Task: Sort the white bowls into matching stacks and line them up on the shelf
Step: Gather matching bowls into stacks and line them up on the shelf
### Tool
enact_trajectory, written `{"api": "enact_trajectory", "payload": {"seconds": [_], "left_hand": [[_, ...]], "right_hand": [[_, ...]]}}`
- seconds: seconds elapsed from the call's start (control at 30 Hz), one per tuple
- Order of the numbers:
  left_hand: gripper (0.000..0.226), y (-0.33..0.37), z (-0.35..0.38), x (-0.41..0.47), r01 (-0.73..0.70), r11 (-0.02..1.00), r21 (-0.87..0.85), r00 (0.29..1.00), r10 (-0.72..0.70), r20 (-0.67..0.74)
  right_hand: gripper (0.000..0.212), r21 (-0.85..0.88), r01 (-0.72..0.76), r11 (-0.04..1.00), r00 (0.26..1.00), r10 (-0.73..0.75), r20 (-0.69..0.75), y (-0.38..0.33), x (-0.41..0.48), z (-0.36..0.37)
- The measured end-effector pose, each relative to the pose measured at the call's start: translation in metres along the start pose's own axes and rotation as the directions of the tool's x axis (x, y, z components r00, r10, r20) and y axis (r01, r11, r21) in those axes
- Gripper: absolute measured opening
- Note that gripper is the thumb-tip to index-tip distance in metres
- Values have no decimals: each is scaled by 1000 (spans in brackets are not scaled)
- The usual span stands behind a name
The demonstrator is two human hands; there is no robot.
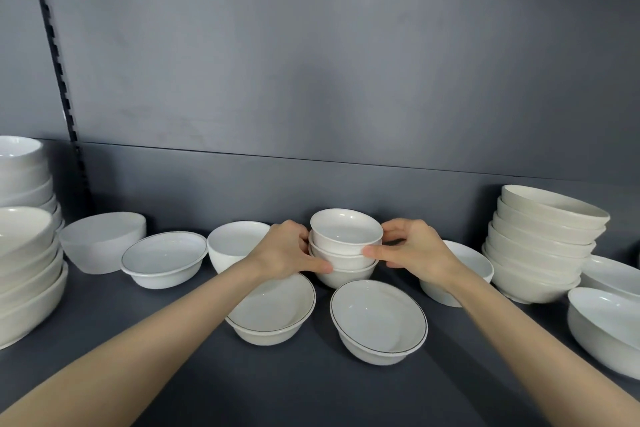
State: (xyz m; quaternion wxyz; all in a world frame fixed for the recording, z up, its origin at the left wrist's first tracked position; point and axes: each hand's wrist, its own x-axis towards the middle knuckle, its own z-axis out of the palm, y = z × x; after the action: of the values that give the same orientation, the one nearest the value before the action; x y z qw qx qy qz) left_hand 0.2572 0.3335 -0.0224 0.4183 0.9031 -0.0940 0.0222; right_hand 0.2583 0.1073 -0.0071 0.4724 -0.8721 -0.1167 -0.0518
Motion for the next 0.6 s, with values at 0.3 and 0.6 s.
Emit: {"api": "enact_trajectory", "payload": {"seconds": [0.3,0.6], "left_hand": [[25,26,-44,-32,-68,945,319,978,125,-164],[37,46,-57,-97,-68,771,634,928,281,-243]], "right_hand": [[37,-351,151,924,985,-169,-23,-27,-8,-9],[27,-471,240,849,946,-312,-81,-48,-39,-18]]}}
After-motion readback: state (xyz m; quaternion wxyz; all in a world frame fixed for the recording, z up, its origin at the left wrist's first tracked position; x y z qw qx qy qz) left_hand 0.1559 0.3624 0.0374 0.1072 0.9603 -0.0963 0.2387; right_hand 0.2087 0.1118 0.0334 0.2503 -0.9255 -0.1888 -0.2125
